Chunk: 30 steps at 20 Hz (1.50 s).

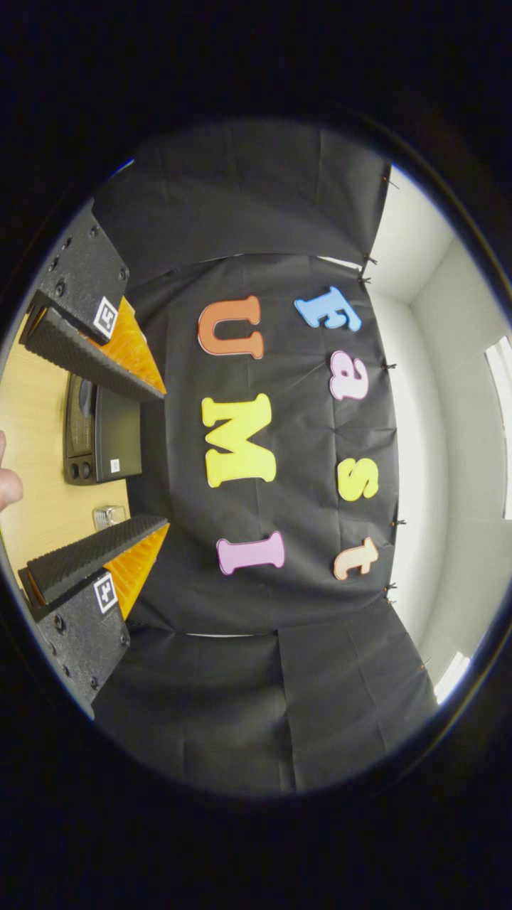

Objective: Open the toaster oven, put the food inside, and close the toaster oven door.

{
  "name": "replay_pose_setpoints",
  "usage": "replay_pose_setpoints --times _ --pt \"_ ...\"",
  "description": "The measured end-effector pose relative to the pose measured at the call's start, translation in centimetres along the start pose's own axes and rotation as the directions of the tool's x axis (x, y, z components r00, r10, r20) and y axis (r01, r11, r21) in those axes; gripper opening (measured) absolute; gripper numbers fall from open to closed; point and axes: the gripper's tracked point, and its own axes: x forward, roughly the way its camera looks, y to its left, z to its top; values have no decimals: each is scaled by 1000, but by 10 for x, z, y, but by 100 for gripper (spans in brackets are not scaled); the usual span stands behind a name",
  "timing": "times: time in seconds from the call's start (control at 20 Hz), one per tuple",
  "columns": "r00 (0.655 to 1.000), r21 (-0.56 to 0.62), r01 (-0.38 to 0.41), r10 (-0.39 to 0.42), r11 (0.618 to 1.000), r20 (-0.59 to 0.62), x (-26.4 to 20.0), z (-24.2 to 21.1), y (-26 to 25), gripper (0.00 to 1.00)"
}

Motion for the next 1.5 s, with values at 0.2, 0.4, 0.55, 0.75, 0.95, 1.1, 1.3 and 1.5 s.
replay_pose_setpoints --times 0.2,0.4,0.55,0.75,0.95,1.1,1.3,1.5 --pt "1000 1 -12 12 1000 -17 4 -4 4 100" --pt "1000 -1 -10 10 1000 -24 8 -5 5 100" --pt "1000 7 -13 13 1000 -27 10 -8 10 100" --pt "999 23 -16 17 1000 -39 14 -17 14 100" --pt "997 43 -7 10 999 -70 25 -36 20 100" --pt "994 49 -26 31 998 -103 39 -55 36 100" --pt "986 56 -42 50 998 -158 67 -89 58 100" --pt "966 103 -41 65 994 -248 106 -135 82 100"
